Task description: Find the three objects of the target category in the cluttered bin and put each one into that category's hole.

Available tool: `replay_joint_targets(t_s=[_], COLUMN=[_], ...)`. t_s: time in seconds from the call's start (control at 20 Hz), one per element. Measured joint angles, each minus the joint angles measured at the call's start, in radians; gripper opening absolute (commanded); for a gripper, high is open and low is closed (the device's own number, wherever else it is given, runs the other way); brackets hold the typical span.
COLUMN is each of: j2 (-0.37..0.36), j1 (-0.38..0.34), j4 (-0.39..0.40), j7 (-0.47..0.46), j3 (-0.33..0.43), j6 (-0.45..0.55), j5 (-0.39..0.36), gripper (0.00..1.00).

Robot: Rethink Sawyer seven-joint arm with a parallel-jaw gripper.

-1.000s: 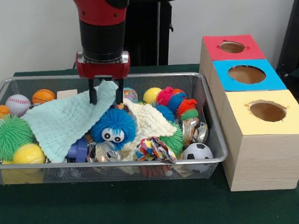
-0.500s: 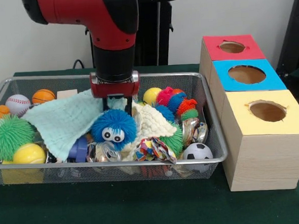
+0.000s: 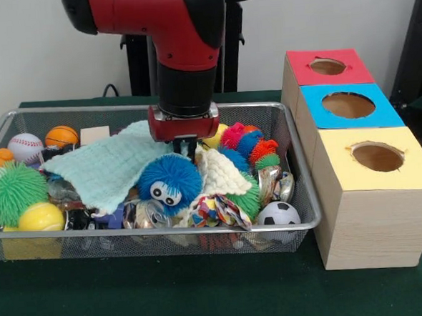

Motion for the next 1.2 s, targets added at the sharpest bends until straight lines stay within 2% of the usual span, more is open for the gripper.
replay_joint_targets(t_s=[0.35, 0.6, 0.65, 0.8, 0.9, 1.05, 1.2], j2=[-0.010, -0.097, -0.144, -0.200, -0.270, -0.342, -0.412], j1=[0.046, 0.088, 0.109, 0.135, 0.167, 0.196, 0.221], j4=[-0.003, 0.021, 0.028, 0.031, 0.031, 0.031, 0.034], j7=[0.000, 0.000, 0.000, 0.000, 0.000, 0.000, 0.000], j3=[-0.028, -0.051, -0.061, -0.075, -0.091, -0.104, -0.114], j6=[0.000, 0.039, 0.088, 0.162, 0.268, 0.369, 0.442], j5=[-0.007, -0.003, 0.007, 0.022, 0.045, 0.068, 0.106], gripper=[0.00, 0.00, 0.00, 0.00, 0.00, 0.00, 0.00])
